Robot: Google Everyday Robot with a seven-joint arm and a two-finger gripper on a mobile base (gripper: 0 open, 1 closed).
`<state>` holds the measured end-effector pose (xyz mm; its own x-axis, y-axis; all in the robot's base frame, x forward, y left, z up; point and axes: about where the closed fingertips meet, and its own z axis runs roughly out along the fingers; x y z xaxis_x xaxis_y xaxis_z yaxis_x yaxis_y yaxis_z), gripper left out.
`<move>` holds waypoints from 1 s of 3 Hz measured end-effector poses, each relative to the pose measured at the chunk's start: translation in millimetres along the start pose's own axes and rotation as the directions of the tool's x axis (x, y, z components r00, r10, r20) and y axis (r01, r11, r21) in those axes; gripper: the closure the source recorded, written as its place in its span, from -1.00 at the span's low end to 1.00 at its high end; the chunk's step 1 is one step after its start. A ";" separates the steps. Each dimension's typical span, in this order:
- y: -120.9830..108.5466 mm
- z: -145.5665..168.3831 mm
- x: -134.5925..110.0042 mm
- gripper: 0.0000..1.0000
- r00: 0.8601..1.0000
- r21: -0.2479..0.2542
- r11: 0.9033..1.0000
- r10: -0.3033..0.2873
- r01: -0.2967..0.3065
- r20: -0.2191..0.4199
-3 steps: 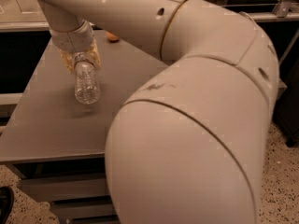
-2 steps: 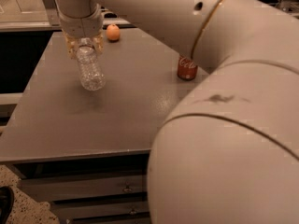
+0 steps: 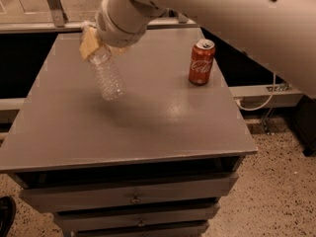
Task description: Place water bottle upright
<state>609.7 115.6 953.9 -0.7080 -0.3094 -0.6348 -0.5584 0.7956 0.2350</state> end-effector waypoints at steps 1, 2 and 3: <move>-2.0 -9.2 3.9 1.00 0.992 -0.111 0.994 0.006 0.008 0.123; 20.1 -13.5 -29.9 1.00 0.949 -0.230 0.970 0.003 0.074 0.314; 24.4 -15.1 -29.6 1.00 0.947 -0.217 0.970 -0.039 0.112 0.318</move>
Offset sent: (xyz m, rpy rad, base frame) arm 0.0164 0.0363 0.0626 0.4634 -0.3907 0.2221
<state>610.5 136.3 989.5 -0.5116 -0.1583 -0.8445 -0.7147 0.6240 0.3160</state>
